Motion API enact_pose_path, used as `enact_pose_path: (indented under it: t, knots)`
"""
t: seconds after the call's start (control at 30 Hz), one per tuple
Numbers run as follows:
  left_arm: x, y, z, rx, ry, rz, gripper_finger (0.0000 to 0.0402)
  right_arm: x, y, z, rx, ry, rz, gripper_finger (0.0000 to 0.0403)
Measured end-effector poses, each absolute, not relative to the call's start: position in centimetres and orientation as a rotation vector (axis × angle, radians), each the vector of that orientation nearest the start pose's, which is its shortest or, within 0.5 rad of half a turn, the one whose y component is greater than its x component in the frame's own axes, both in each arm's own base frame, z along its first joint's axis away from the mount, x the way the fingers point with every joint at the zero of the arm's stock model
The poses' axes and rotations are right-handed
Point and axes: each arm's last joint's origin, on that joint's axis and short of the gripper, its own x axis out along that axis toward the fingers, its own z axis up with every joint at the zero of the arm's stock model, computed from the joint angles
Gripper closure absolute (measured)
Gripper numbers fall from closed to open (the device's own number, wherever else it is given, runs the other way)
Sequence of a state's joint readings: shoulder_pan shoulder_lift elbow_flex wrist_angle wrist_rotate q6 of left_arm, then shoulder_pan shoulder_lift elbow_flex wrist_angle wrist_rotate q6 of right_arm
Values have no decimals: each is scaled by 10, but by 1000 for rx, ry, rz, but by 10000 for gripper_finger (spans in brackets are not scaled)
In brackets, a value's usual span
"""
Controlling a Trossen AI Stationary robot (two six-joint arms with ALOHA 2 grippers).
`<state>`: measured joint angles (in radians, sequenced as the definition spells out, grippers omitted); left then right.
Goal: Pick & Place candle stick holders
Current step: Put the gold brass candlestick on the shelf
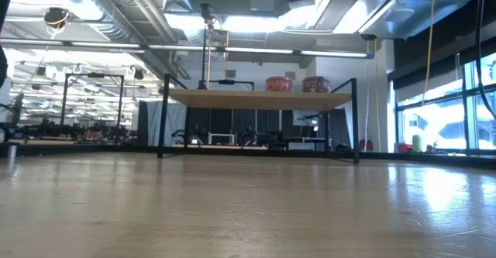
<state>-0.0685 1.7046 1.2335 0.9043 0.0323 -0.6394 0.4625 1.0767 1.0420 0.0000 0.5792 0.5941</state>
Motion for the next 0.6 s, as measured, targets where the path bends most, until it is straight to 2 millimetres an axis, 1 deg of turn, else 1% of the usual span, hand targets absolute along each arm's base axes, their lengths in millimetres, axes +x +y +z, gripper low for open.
enact_pose_path:
  t: [0.23, 0.33, 0.6]
  knots:
    - [389, -27, 346, -641, -362, -219, 392, 216, 90, 382, 614, 15, -121, 254]
    - [386, -24, 346, -631, -308, -192, 392, 216, 91, 379, 640, 43, -112, 239]
    - [360, -12, 359, -561, -90, -31, 393, 215, 91, 374, 673, 92, -130, 220]
